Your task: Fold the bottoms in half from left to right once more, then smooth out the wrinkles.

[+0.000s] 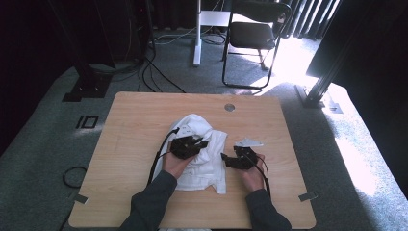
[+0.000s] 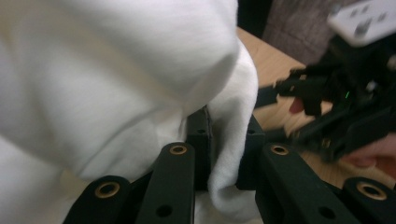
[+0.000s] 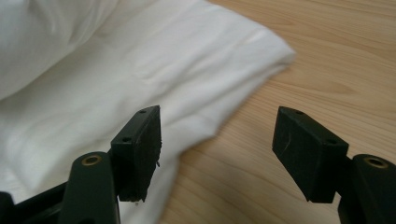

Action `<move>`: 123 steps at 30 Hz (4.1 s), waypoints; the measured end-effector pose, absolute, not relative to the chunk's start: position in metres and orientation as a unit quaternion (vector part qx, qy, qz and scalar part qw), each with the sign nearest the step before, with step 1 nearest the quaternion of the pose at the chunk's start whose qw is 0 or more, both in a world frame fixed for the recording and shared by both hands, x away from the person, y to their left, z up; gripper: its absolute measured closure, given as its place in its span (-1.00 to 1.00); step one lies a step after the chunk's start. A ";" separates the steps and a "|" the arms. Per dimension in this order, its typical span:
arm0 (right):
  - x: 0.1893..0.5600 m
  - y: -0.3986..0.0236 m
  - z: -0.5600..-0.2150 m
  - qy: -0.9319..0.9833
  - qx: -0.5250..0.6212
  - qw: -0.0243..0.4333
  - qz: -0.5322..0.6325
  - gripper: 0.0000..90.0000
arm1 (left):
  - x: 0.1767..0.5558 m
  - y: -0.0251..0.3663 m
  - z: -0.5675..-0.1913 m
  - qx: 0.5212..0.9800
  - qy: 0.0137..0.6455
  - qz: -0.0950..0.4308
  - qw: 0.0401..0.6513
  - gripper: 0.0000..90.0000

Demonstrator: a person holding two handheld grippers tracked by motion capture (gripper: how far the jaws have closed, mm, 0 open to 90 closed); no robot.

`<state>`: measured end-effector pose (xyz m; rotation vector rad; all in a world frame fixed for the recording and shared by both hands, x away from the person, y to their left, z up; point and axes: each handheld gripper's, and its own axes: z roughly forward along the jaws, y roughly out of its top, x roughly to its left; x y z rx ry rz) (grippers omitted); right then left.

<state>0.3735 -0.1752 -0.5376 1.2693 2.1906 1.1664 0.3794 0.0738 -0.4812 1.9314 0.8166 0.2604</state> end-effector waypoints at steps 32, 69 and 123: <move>0.417 -0.142 -0.512 0.765 0.452 0.167 0.428 -0.16 | 0.348 0.066 -0.491 0.824 0.283 0.083 0.484 0.41; 0.452 -0.141 -0.527 0.774 0.475 0.164 0.384 -0.13 | 0.377 0.148 -0.502 0.752 0.412 0.101 0.504 0.41; 0.324 -0.148 -0.463 0.786 0.345 0.202 0.472 0.42 | 0.383 0.142 -0.494 0.763 0.411 0.124 0.484 0.30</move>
